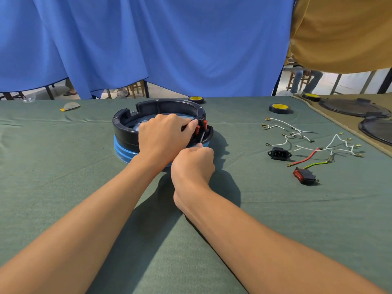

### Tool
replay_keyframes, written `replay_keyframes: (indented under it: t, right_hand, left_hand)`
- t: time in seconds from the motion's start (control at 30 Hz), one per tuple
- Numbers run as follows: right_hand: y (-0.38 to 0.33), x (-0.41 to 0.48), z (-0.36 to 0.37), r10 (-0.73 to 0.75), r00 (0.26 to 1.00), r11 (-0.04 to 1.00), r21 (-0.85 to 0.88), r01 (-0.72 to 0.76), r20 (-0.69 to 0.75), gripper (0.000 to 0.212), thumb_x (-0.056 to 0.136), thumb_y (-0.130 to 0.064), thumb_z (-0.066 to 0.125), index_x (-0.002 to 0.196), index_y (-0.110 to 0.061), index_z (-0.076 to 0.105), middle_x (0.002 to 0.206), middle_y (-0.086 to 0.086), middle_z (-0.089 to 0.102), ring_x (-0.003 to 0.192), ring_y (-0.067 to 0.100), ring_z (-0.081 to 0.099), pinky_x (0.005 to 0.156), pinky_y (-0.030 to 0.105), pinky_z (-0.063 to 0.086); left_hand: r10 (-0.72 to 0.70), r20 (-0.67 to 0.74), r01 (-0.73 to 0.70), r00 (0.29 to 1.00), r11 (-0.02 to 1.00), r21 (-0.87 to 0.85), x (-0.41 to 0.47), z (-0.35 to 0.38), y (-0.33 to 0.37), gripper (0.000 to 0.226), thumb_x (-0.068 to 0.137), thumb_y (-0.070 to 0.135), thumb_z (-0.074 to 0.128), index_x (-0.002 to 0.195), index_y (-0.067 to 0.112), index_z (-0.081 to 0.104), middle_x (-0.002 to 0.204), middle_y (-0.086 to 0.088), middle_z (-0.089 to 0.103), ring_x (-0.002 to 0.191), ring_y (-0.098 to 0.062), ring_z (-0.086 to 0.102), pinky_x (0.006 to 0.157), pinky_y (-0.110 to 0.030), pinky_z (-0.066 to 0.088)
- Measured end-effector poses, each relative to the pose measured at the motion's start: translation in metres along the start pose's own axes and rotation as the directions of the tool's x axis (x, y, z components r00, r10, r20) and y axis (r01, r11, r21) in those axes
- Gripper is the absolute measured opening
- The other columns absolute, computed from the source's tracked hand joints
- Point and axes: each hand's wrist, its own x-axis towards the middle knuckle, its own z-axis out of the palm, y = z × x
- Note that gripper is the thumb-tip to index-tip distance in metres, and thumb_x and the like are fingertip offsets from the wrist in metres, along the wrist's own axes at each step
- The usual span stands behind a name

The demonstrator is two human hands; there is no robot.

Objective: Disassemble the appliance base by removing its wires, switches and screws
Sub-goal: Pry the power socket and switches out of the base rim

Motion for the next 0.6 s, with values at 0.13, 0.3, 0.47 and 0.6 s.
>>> replay_keyframes:
  t: [0.13,0.3,0.47,0.6]
  right_hand:
    - [0.002,-0.001,0.000,0.001,1.000,1.000,-0.004,-0.001,-0.014,0.028,0.107,-0.028,0.024,0.105,-0.009,0.044,0.100,0.007,0.050,0.071,0.014,0.043,0.054,0.024,0.032]
    - [0.003,-0.002,-0.004,-0.086,0.996,0.996,0.002,0.087,-0.013,0.027,0.107,-0.029,0.022,0.099,-0.013,0.042,0.086,-0.003,0.043,0.062,0.004,0.037,0.052,0.015,0.035]
    - [-0.007,0.002,-0.007,-0.192,0.981,0.980,-0.048,0.193,0.030,0.029,0.106,-0.032,0.022,0.090,-0.016,0.039,0.080,-0.006,0.038,0.063,0.002,0.040,0.043,0.014,0.035]
    - [-0.011,0.012,-0.008,-0.101,0.995,0.993,-0.057,0.101,0.003,0.028,0.106,-0.029,0.024,0.097,-0.011,0.044,0.095,0.007,0.053,0.072,0.018,0.053,0.066,0.035,0.052]
  left_hand:
    - [0.013,-0.013,-0.013,1.000,1.000,0.014,-0.001,0.001,-0.001,0.040,0.094,0.054,0.045,0.083,0.032,0.077,0.053,0.003,0.047,0.057,-0.024,0.044,0.059,-0.031,0.029]
    - [-0.010,-0.004,0.010,1.000,1.000,0.015,0.000,0.000,0.000,0.042,0.093,0.054,0.045,0.080,0.030,0.076,0.047,0.008,0.038,0.049,-0.019,0.037,0.060,-0.031,0.027]
    - [-0.021,0.032,0.020,0.999,1.000,0.016,0.000,0.001,-0.001,0.043,0.094,0.053,0.046,0.077,0.026,0.076,0.046,0.010,0.033,0.054,-0.022,0.041,0.060,-0.031,0.027]
    - [-0.005,0.004,0.005,1.000,0.999,0.038,0.001,0.002,-0.001,0.042,0.094,0.054,0.044,0.082,0.030,0.077,0.047,0.007,0.037,0.056,-0.024,0.043,0.060,-0.031,0.029]
